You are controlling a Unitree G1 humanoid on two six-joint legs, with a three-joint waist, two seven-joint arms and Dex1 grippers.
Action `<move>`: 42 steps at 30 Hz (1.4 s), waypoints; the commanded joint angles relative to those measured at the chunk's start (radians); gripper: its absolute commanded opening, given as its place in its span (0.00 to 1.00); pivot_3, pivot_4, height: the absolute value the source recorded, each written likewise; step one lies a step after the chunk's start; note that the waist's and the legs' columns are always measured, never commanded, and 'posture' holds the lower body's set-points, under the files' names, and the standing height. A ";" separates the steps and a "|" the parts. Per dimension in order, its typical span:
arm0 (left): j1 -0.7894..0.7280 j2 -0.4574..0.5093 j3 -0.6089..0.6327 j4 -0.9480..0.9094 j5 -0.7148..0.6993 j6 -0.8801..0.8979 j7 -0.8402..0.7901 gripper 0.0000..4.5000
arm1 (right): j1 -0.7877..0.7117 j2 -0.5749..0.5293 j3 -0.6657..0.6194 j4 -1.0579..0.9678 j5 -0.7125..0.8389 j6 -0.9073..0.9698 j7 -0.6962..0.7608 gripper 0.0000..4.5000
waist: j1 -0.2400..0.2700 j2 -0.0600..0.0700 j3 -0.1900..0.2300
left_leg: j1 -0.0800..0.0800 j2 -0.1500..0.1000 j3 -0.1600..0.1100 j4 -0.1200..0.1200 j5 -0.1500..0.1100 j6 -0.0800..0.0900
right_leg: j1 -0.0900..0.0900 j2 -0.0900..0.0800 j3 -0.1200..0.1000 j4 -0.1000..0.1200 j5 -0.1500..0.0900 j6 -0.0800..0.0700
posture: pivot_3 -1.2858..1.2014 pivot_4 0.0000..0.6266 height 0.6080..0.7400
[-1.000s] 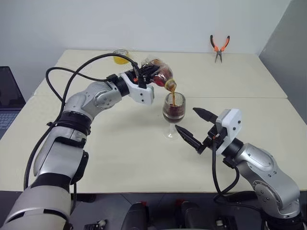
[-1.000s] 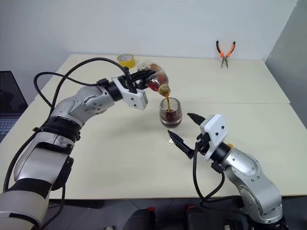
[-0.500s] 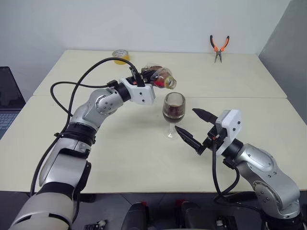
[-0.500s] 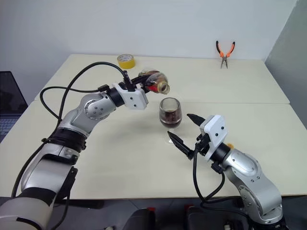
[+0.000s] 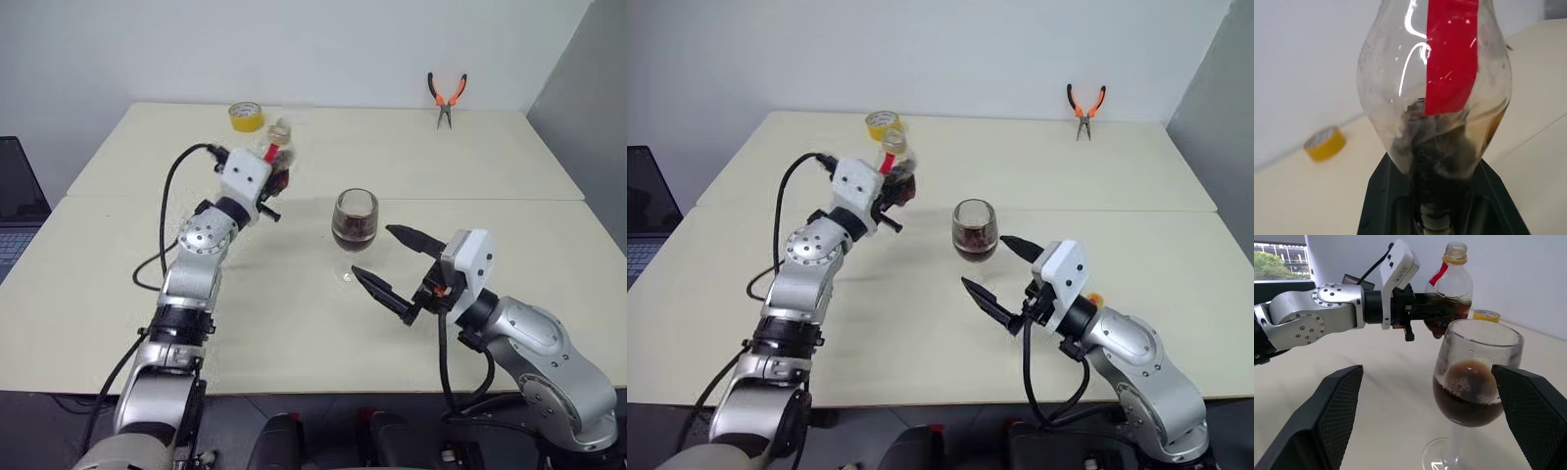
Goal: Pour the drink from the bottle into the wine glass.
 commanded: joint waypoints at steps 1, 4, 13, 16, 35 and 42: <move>0.042 -0.029 0.085 -0.084 -0.053 0.081 0.079 0.12 | -0.011 -0.010 -0.013 -0.039 0.047 0.002 0.021 1.00 | 0.001 0.000 0.000 | 0.000 0.000 0.000 0.000 0.000 0.000 | 0.000 0.000 0.000 0.000 0.000 0.000 | 0.52 0.24 1.00; 0.068 -0.052 0.132 -0.074 -0.082 0.114 0.118 0.12 | -0.031 -0.016 -0.014 -0.028 0.075 0.029 0.020 1.00 | 0.003 0.000 0.000 | 0.000 0.000 0.000 0.000 0.000 0.000 | 0.000 0.000 0.000 0.000 0.000 0.000 | 0.52 0.24 1.00; 0.059 -0.056 0.173 0.021 -0.099 0.084 0.147 0.12 | -0.071 -0.033 0.004 -0.007 0.104 0.036 0.058 1.00 | 0.006 0.000 0.000 | 0.000 -0.001 0.000 0.001 -0.001 0.001 | 0.001 -0.001 -0.001 0.000 0.000 0.000 | 0.52 0.24 1.00; 0.034 -0.053 0.186 0.093 -0.109 0.075 0.149 0.12 | -0.069 -0.031 0.020 -0.006 0.101 0.032 0.071 1.00 | 0.005 0.000 0.000 | 0.000 -0.001 0.000 0.000 -0.001 0.001 | 0.001 -0.001 -0.001 0.000 0.000 0.000 | 0.52 0.24 1.00; -0.059 -0.008 0.172 0.335 -0.091 -0.103 0.118 0.47 | -0.038 -0.037 0.043 -0.010 0.075 0.018 0.085 1.00 | 0.005 0.000 0.000 | 0.000 -0.001 -0.001 0.000 -0.001 0.001 | 0.001 -0.001 -0.001 -0.001 0.000 0.000 | 0.52 0.24 1.00; 0.008 -0.011 0.149 0.218 -0.085 -0.100 0.086 0.96 | -0.031 -0.039 0.044 -0.008 0.075 0.011 0.087 1.00 | 0.005 0.000 0.000 | 0.000 -0.001 0.000 0.000 -0.001 0.001 | 0.001 -0.001 -0.001 -0.001 0.000 0.000 | 0.52 0.24 1.00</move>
